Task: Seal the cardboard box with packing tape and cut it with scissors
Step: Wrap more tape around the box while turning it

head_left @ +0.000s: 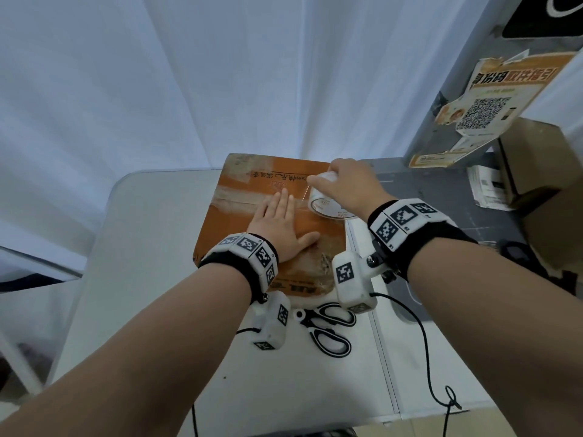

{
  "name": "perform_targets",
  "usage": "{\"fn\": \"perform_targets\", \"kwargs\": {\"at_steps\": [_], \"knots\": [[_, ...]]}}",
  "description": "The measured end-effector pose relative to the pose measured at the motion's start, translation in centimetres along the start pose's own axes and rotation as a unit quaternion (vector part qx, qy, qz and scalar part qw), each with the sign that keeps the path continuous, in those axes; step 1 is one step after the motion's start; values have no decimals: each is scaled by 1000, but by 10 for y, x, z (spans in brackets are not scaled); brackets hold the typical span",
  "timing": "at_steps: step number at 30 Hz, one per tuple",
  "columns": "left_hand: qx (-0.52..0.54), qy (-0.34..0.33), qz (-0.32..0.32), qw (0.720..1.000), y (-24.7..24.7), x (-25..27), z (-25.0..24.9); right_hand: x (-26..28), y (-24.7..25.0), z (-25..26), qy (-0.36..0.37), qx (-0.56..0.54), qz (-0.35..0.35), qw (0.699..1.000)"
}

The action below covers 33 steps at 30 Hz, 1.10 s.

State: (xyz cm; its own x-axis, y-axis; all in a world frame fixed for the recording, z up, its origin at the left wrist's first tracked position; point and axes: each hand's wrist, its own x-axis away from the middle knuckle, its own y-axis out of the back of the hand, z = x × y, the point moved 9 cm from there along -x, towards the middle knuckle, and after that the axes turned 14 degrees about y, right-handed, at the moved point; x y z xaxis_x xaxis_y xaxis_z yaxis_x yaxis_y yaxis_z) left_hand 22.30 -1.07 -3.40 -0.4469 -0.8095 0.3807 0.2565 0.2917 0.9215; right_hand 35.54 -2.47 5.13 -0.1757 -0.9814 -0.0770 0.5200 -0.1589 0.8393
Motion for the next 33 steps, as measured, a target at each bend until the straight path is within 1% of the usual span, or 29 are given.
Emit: {"fn": "perform_targets", "kwargs": {"at_steps": [2, 5, 8, 10, 14, 16, 19, 21, 25, 28, 33], "knots": [[18, -4, 1, 1000, -3, 1, -2, 0, 0, 4, 8, 14, 2, 1000], [26, -7, -1, 1000, -5, 1, 10, -5, 2, 12, 24, 29, 6, 999], [30, 12, 7, 999, -5, 0, 37, -14, -4, 28, 36, 1, 12, 999], [34, 28, 15, 999, -4, -2, 61, -22, -18, 46, 53, -8, 26, 998], [30, 40, 21, 999, -5, -2, 96, -40, -37, 73, 77, 30, 32, 996], [30, 37, 23, 999, -6, -2, 102, -44, -33, 69, 79, 73, 50, 993], [35, 30, 25, 999, -6, -2, 100, -38, -32, 39, 55, 127, 106, 985], [35, 27, 26, 999, -6, -4, 96, -30, -41, 18, 26, 114, 129, 985], [35, 25, 22, 999, -9, -3, 98, -19, -58, -1, -22, 58, 135, 989], [39, 25, 24, 999, -10, -4, 99, -17, -60, -5, -36, 23, 131, 990], [40, 27, 27, 998, -9, -4, 97, -17, -67, -11, -40, 15, 154, 987]]}}
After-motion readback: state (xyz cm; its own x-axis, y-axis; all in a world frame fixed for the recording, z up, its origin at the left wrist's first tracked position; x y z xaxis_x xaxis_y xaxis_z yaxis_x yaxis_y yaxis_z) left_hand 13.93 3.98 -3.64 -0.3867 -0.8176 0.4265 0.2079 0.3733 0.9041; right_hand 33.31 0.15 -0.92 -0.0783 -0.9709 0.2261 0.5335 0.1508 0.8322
